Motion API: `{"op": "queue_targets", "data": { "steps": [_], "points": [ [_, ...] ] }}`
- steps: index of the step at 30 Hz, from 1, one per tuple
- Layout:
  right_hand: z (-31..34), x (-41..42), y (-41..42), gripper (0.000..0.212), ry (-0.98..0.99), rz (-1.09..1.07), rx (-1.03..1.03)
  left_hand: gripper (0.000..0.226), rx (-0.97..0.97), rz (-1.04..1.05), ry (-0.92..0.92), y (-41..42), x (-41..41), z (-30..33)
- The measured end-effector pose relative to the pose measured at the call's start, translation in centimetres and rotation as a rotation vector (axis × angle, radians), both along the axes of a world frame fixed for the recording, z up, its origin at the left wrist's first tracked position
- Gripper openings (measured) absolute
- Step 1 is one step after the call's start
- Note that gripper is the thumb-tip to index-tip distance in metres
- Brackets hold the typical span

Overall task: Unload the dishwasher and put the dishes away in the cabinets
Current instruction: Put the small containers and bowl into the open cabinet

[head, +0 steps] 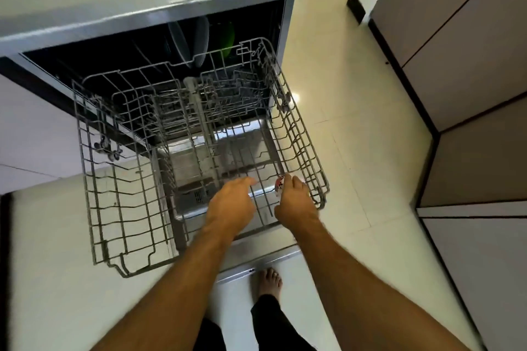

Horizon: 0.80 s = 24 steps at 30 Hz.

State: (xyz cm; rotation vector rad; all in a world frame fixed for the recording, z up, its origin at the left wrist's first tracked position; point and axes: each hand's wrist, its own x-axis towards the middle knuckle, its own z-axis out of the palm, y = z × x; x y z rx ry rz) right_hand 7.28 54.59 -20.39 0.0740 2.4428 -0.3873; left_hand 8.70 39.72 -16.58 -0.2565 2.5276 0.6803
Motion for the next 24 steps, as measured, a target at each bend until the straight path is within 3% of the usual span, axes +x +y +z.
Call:
{"op": "queue_targets", "data": {
  "steps": [14,24],
  "points": [
    [-3.0,-1.8,-1.5,0.114,-0.028,0.349,0.44,0.049,0.0,0.028,0.012,0.0,0.2,-4.1],
    [-3.3,-2.4,-1.3,0.106,0.142,0.46,0.472,0.053,0.001,0.043,-0.002,-0.2,0.3,-4.4]
  ]
}}
